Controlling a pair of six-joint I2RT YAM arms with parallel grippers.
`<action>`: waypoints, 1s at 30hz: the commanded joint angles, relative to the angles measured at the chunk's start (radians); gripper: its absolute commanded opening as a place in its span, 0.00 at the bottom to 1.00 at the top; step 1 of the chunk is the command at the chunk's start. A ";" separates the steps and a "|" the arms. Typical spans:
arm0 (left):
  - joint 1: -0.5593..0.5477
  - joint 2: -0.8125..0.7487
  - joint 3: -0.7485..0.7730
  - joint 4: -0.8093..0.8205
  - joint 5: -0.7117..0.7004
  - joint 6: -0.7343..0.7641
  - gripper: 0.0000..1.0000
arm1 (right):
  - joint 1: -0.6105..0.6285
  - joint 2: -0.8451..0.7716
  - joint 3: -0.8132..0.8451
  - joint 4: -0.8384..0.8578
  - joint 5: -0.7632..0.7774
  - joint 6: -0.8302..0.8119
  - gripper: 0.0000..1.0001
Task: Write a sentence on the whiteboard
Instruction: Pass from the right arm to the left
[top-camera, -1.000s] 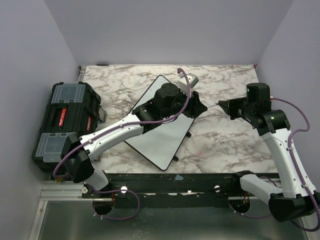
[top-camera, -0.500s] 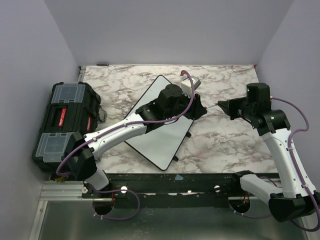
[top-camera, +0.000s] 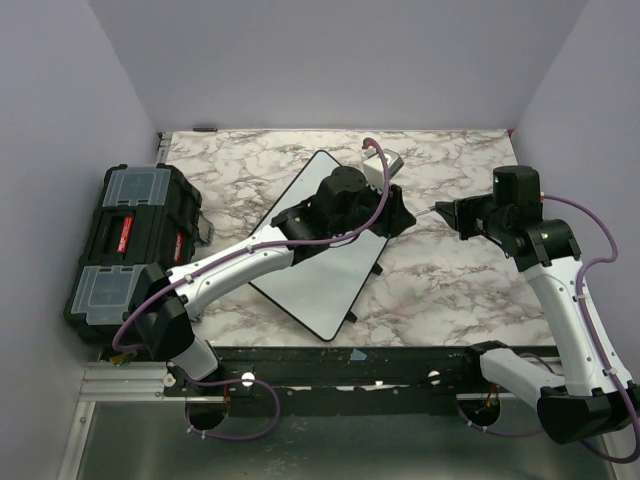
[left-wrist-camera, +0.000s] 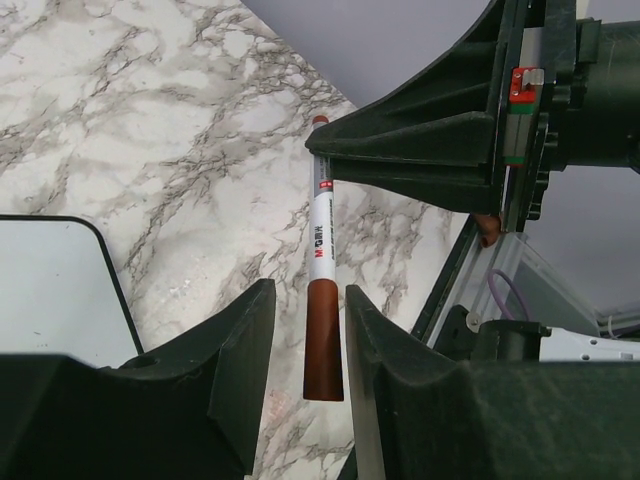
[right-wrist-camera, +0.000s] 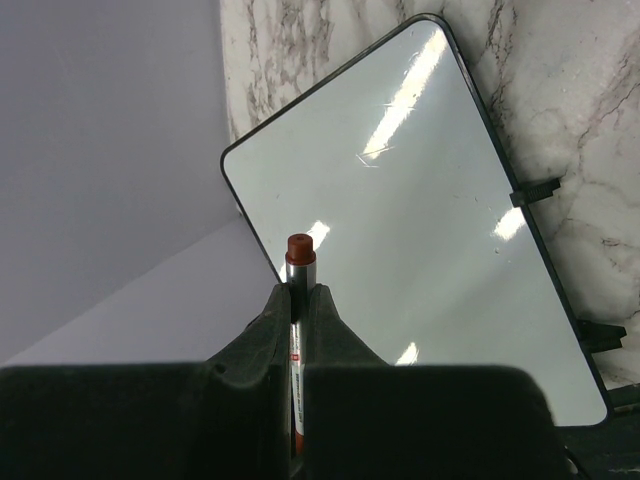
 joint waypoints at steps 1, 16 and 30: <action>-0.007 -0.018 0.024 -0.004 -0.029 0.010 0.34 | -0.003 -0.003 0.003 -0.019 -0.014 -0.004 0.01; -0.007 -0.023 0.042 -0.011 -0.021 0.007 0.26 | -0.003 -0.011 -0.014 -0.020 -0.025 -0.002 0.01; -0.006 -0.040 0.073 -0.065 0.003 0.036 0.00 | -0.004 -0.053 -0.067 0.121 -0.078 -0.088 1.00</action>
